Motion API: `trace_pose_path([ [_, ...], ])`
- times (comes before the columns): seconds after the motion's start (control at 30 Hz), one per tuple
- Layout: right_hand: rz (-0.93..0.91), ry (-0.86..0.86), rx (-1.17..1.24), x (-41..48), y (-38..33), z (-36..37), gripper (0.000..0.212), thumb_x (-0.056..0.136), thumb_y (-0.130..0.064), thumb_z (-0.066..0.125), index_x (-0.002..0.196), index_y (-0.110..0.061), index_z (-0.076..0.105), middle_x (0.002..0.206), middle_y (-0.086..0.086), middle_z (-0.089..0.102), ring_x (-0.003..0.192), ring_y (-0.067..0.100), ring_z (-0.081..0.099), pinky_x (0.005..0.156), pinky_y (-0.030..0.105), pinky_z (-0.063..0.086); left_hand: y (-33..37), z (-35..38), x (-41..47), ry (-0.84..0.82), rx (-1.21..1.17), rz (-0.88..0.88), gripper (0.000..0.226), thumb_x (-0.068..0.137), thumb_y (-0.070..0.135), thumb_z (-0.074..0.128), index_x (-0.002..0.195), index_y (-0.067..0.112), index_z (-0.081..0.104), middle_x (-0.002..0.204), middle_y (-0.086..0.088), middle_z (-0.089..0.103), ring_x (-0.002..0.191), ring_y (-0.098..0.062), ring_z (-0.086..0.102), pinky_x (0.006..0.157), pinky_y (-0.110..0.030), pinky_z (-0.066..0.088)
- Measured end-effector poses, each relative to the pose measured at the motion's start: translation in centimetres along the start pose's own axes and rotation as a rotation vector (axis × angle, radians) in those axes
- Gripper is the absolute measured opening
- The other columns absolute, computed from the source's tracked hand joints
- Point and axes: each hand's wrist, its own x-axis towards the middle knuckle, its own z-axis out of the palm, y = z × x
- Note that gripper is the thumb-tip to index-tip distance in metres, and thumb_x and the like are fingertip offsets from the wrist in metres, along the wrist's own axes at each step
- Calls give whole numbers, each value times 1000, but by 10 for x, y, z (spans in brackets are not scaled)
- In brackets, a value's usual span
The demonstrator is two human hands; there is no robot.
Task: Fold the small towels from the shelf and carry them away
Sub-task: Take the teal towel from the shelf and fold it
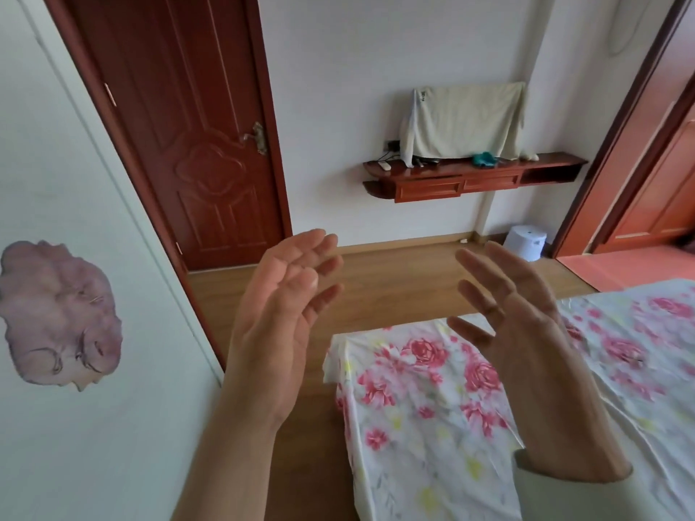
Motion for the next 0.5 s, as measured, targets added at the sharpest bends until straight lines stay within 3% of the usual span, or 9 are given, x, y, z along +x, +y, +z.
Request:
trace_pose_path([
  [0.13,1,-8,2,38,23,18,74,72,-64,68,141,-43,50,144,-20,57,131,6,57,104,50,47,-15,-22,37,22,5,1,37,93,23,50,128,22,62,133,-1,69,128,-22,63,104,-44,52],
  [0.3,-5,-23,4,109,51,58,82,64,-74,74,137,-44,53,144,-19,57,129,8,57,97,45,47,-31,-68,98,42,12,12,37,93,25,51,128,23,62,134,1,68,129,-22,62,105,-43,51],
  [0.4,-37,-37,-6,157,70,88,61,79,-56,59,138,-45,51,145,-19,56,130,8,57,100,48,46,-37,-106,142,61,4,20,36,92,25,52,126,25,63,133,0,69,129,-23,62,104,-43,52],
  [0.5,-47,-64,-10,207,89,124,54,84,-52,51,137,-47,52,145,-18,56,131,10,55,102,50,45,-44,-146,191,83,5,20,34,93,24,51,124,27,64,133,0,69,128,-23,63,103,-43,51],
])
